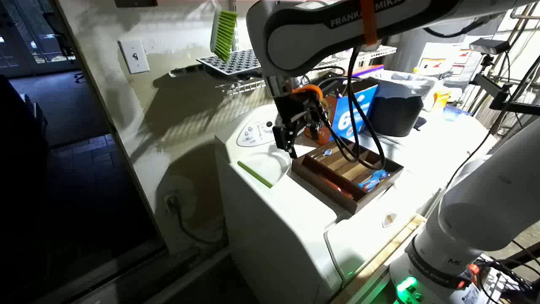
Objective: Remove the orange spoon from the wooden utensil holder and put it on the left washing machine
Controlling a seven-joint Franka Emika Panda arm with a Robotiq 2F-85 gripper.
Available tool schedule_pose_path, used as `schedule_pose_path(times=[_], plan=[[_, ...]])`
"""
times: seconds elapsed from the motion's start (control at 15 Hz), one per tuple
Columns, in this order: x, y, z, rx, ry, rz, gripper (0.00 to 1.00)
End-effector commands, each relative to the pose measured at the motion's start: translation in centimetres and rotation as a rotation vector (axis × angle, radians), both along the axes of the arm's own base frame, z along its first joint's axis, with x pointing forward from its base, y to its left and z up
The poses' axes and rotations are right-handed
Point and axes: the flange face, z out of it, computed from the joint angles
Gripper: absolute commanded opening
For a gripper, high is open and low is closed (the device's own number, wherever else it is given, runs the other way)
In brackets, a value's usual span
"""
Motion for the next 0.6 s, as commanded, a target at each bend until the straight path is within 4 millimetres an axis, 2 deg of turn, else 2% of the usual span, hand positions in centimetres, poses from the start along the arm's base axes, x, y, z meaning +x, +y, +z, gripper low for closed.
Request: schedule_pose_path(times=[0.0,0.47,0.53], plan=[[0.02,0.02,0.03,0.0,0.001,0.0,1.0],[0.02,0.02,0.03,0.0,0.001,0.0,1.0],[0.05,-0.16,-0.43,-0.007,-0.002,-0.011,1.0]])
